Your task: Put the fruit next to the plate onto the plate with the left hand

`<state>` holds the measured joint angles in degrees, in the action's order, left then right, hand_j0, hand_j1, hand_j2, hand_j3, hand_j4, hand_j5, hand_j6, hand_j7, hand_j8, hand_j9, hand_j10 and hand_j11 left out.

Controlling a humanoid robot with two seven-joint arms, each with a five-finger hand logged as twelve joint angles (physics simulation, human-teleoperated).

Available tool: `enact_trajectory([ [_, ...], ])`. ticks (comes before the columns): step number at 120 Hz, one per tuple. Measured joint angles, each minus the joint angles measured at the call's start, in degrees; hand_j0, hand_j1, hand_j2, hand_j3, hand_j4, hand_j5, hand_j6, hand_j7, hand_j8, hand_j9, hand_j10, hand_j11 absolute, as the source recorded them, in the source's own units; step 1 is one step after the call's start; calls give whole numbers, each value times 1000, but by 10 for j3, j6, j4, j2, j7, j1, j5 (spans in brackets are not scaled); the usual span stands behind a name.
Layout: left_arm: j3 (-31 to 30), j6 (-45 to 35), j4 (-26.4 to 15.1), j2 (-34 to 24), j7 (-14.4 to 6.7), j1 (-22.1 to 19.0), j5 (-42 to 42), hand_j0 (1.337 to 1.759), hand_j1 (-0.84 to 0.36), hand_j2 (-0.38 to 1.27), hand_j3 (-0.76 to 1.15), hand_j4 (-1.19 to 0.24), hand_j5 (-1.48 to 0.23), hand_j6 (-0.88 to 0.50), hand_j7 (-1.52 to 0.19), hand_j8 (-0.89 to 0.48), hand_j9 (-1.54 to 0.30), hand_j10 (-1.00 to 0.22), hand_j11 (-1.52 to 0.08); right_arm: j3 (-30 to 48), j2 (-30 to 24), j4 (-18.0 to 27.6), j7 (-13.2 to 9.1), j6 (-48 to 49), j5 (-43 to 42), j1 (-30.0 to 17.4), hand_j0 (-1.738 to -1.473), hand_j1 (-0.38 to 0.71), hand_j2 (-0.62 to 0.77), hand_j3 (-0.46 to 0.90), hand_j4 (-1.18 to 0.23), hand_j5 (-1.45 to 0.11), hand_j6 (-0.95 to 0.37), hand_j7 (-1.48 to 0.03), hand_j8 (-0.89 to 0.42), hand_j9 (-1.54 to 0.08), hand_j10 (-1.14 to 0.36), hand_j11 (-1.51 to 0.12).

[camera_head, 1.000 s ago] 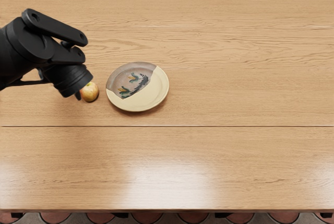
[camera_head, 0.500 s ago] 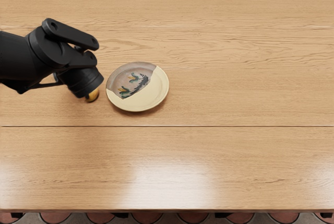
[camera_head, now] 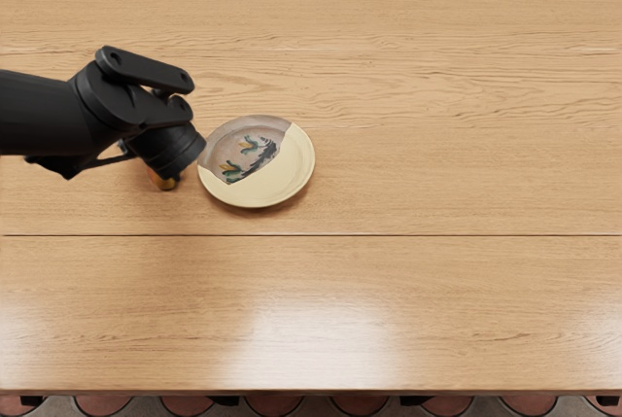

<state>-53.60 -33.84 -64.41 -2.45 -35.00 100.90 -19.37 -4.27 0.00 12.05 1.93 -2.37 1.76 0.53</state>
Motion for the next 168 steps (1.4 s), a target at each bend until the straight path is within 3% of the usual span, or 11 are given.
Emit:
enact_trajectory([
  [33, 17, 10, 33, 18, 0, -34, 7, 1658, -145, 87, 0, -424, -530, -425, -530, -444, -539, -419, -539, 0, 0, 0, 0, 0, 0, 0, -1658, -303, -8, 0, -38, -50, -38, -50, -38, -50, -38, -50],
  [57, 19, 10, 45, 25, 0, -47, 10, 1658, -220, 105, 0, -510, -602, -511, -601, -498, -621, -559, -628, 0, 0, 0, 0, 0, 0, 0, -1658, -303, -8, 0, -38, -50, -38, -50, -38, -50, -38, -50],
  [67, 19, 12, 49, 25, 0, -59, 18, 1654, -240, 179, 0, -534, -614, -537, -614, -522, -653, -542, -671, 0, 0, 0, 0, 0, 0, 0, -1658, -303, -8, 0, -38, -50, -38, -50, -38, -50, -38, -50],
  [78, 19, 12, 55, 25, 0, -67, 16, 1650, -175, 4, 0, -530, -644, -534, -643, -466, -689, -528, -699, 0, 0, 0, 0, 0, 0, 0, -1658, -303, -8, 0, -38, -50, -38, -50, -38, -50, -38, -50],
  [94, 18, 10, 61, 25, -1, -71, 15, 1648, -162, 12, 0, -563, -664, -566, -662, -490, -730, -539, -733, 0, 0, 0, 0, 0, 0, 0, -1658, -303, -8, 0, -38, -50, -38, -50, -38, -50, -38, -50],
  [111, 16, 9, 64, 25, 0, -78, 17, 1647, -230, 159, 0, -643, -785, -621, -783, -428, -854, -524, -861, 0, 0, 0, 0, 0, 0, 0, -1658, -303, -8, 0, -38, -50, -38, -50, -38, -50, -38, -50],
  [133, 14, 10, 61, 25, -2, -77, 12, 1643, -278, 120, 0, -766, -1019, -522, -1000, -311, -1040, -423, -1055, 0, 0, 0, 0, 0, 0, 0, -1658, -303, -8, 0, -38, -50, -38, -50, -38, -50, -38, -50],
  [145, 14, 11, 57, 25, -1, -73, 11, 1644, -294, 195, 0, -803, -1075, -528, -1051, -314, -1082, -417, -1102, 0, 0, 0, 0, 0, 0, 0, -1658, -303, -8, 0, -38, -50, -38, -50, -38, -50, -38, -50],
  [156, 14, 13, 46, 25, -1, -51, 11, 1645, -315, 347, 0, -820, -1114, -552, -1081, -325, -1105, -425, -1128, 0, 0, 0, 0, 0, 0, 0, -1658, -303, -8, 0, -38, -50, -38, -50, -38, -50, -38, -50],
  [157, 14, 13, 44, 25, -1, -48, 11, 1646, -342, 433, 0, -820, -1119, -545, -1086, -315, -1108, -415, -1130, 0, 0, 0, 0, 0, 0, 0, -1658, -303, -8, 0, -38, -50, -38, -50, -38, -50, -38, -50],
  [168, 11, 14, 25, 25, -1, -32, 10, 1646, -336, 458, 0, -829, -1144, -574, -1117, -330, -1125, -430, -1146, 0, 0, 0, 0, 0, 0, 0, -1658, -303, -8, 0, -38, -50, -38, -50, -38, -50, -38, -50],
])
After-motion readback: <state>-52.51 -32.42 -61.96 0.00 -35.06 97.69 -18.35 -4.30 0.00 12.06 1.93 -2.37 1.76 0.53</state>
